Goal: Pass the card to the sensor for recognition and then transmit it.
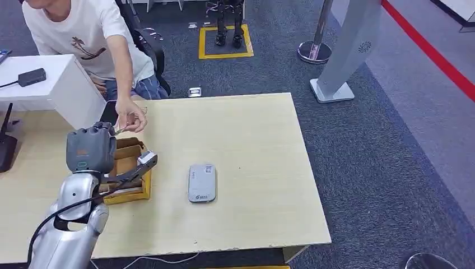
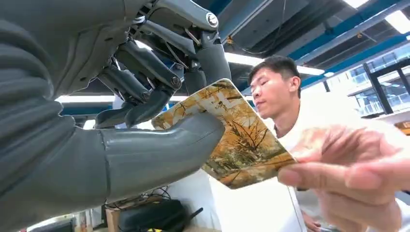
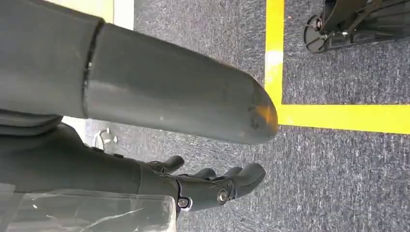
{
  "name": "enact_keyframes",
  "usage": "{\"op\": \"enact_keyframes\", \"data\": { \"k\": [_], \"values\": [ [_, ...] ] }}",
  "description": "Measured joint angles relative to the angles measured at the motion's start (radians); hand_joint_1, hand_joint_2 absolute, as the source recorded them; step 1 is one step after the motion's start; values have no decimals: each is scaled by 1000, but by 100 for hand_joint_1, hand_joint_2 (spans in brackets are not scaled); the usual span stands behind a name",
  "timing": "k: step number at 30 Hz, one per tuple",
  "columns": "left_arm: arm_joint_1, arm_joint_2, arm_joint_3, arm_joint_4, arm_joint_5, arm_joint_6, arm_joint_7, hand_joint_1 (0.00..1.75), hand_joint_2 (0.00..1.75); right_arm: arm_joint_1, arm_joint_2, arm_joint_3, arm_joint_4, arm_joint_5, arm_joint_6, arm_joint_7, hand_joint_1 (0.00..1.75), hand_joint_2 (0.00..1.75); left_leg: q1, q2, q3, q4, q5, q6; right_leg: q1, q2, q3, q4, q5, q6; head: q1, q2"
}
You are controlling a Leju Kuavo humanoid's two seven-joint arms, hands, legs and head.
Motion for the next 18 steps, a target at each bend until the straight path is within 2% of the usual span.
{"op": "enact_keyframes", "data": {
  "k": [10,11,12,18],
  "values": [
    [-19,-2,-6,37,0,-1,0,175,175,0,-3,5,0,0,0,0,0,0,0,0,0,0,0,0,0,0,0,0,0,0,0,0],
    [-19,-3,-6,40,0,-1,0,0,175,0,-3,5,0,0,0,0,0,0,0,0,0,0,0,0,0,0,0,0,0,0,0,0],
    [-20,-4,-6,42,0,2,0,0,0,0,-3,5,0,0,0,0,0,0,0,0,0,0,0,0,0,0,0,0,0,0,0,0],
    [-20,-4,-27,43,0,21,26,0,0,0,-3,5,0,-2,0,1,0,0,0,0,0,0,0,0,0,0,0,0,0,0,0,0]
  ]
}}
